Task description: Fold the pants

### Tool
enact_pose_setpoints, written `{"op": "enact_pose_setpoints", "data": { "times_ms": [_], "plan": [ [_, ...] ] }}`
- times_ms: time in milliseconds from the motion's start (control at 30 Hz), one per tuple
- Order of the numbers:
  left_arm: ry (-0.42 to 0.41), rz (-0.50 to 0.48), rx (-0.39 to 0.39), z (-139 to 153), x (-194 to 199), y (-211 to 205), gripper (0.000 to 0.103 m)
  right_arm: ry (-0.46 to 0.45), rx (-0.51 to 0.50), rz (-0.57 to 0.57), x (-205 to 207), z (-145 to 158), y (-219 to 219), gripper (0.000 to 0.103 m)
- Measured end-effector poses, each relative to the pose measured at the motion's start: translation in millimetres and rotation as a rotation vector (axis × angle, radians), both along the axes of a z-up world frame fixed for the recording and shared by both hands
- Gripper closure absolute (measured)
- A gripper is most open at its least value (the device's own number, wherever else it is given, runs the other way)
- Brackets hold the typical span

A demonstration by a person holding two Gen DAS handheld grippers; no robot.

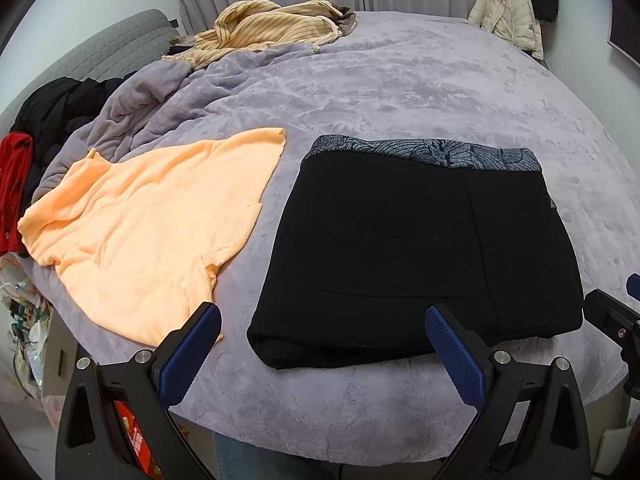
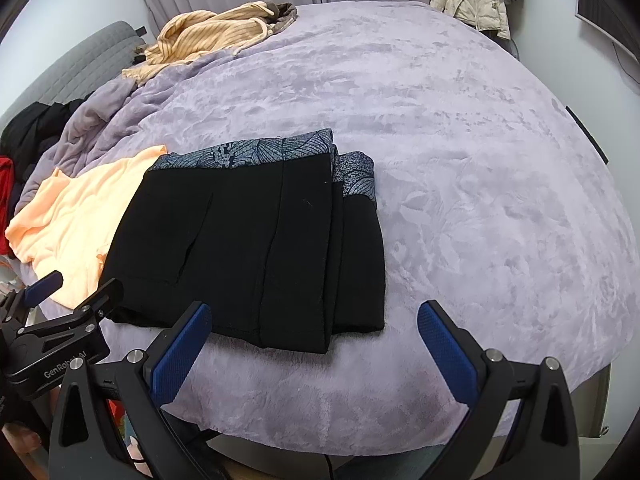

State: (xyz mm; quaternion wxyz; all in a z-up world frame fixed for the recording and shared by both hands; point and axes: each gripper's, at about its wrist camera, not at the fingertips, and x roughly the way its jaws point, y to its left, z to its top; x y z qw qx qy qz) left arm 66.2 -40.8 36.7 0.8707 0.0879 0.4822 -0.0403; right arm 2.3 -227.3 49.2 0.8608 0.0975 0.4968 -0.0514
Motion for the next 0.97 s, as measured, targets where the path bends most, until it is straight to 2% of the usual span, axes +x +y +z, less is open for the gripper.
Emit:
{"op": "enact_pose_setpoints", "data": {
  "times_ms": [667, 867, 967],
  "plan": [
    [0.004, -0.012, -0.030, 0.7, 1.2, -1.7, 0.001, 0.005, 0.010, -0.001, 1.0, -3.1, 2.4, 0.000],
    [-0.048, -0.019, -0.042, 7.0, -3.1, 0.5, 0.001, 0.006, 0.013, -0.001, 0.5, -3.3, 2.9, 0.000],
    [-0.047, -0.031, -0.043, 7.6, -2.9, 0.2, 0.001, 0.008, 0.013, -0.002, 0.5, -3.4, 3.1, 0.000]
  ]
}}
